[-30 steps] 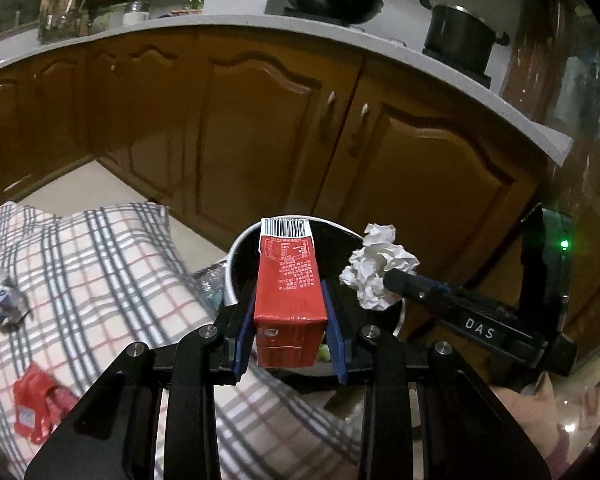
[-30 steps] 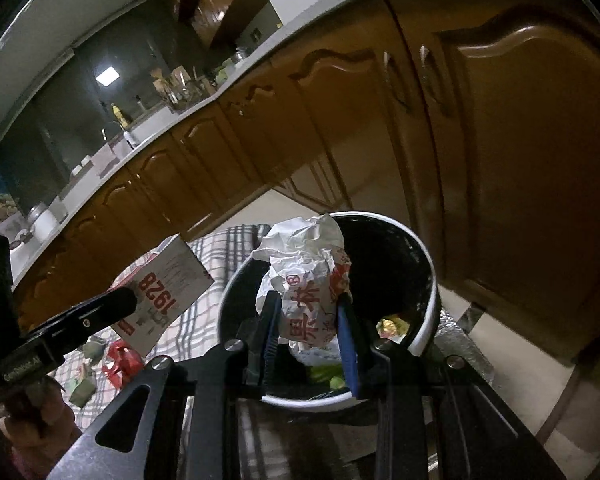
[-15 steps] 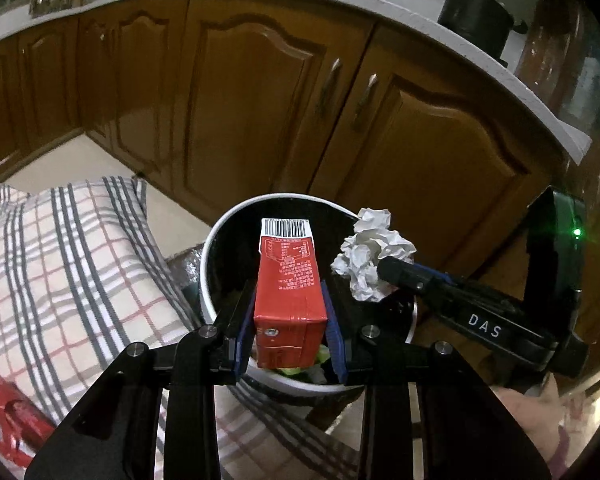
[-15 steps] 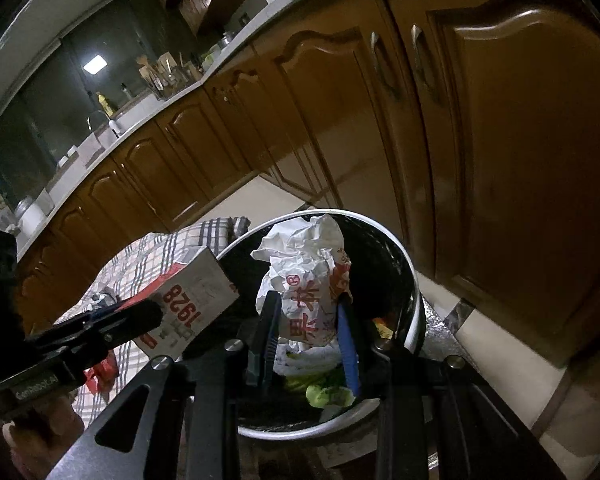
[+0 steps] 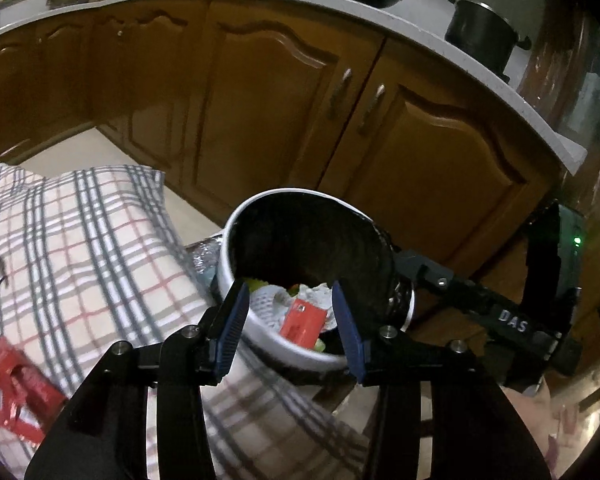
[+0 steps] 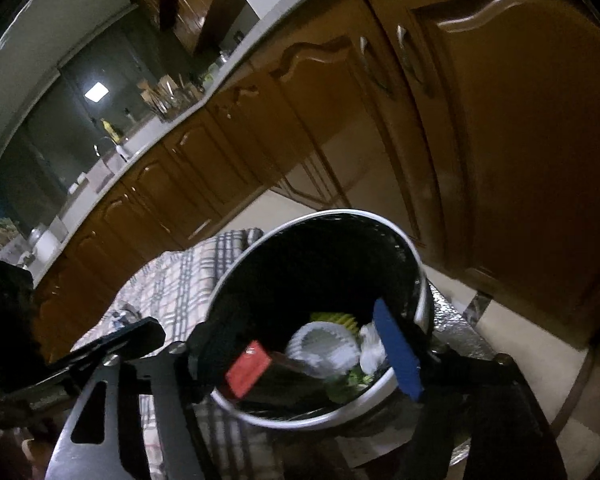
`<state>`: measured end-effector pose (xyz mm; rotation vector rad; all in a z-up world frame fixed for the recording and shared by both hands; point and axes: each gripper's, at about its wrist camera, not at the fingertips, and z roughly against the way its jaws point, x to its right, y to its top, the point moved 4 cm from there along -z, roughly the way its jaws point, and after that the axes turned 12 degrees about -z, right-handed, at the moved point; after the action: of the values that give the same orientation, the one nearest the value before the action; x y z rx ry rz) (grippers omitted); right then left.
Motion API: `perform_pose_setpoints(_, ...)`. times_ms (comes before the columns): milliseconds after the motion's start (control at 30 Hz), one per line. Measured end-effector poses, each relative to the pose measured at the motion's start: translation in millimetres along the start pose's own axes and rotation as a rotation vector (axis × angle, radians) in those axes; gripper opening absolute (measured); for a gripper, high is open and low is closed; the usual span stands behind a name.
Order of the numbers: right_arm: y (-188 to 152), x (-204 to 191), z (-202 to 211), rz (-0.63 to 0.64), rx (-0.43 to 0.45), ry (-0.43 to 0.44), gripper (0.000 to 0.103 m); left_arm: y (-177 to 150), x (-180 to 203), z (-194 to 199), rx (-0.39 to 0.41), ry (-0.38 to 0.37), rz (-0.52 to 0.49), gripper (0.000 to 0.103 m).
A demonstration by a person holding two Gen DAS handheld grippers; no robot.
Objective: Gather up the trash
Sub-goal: 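Move both open tools back toward the green carton and red packet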
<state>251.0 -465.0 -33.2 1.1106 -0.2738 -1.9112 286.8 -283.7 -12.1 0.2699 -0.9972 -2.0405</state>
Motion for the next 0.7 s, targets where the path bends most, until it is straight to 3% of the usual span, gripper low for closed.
perform_pose_setpoints(267,-18.9,-22.4,13.2,0.009,0.014,0.058,0.078,-24.8,-24.5,37.7,0.026,0.048,0.041,0.043)
perform_pose_setpoints(700,-61.2,-61.5,9.1,0.036,-0.053,0.118,0.081,-72.7,-73.5,87.5,0.035,0.119,0.140,0.043)
